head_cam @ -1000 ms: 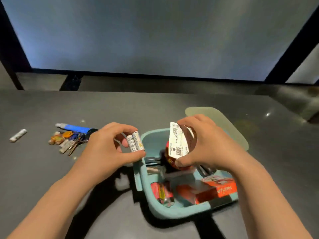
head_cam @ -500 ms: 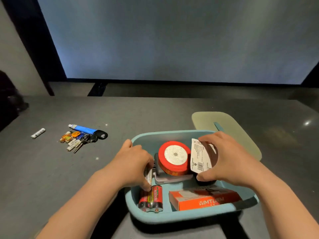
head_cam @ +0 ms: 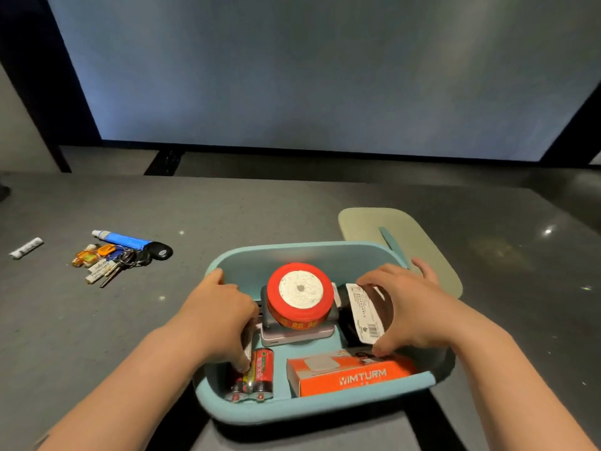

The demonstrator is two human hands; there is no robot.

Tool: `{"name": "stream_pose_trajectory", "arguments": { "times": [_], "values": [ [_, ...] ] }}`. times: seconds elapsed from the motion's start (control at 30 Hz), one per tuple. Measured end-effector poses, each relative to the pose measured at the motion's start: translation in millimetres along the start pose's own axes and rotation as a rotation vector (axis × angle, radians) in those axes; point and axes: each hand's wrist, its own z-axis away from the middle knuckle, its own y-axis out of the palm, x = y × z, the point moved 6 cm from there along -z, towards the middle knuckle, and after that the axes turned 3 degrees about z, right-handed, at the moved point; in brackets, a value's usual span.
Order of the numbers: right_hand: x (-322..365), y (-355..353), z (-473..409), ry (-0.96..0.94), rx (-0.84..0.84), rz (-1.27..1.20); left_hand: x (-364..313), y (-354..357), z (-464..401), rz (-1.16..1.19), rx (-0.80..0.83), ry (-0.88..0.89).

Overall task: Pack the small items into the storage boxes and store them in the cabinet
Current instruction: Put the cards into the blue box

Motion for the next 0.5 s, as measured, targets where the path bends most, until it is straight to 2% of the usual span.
{"name": "stream_pose_trajectory", "arguments": {
  "times": [0.17, 0.33, 0.5],
  "values": [
    [-11, 6, -18, 0.011, 0.028, 0.105, -8, 2, -5, -0.031, 0.028, -0.009],
    [3, 14, -36, -0.013, 0.054, 0.322, -10, 6, -5, -0.040, 0.041, 0.023],
    [4, 21, -38, 0.005, 0.064, 0.235, -9, 8, -6, -0.033, 0.054, 0.026]
  ]
}}
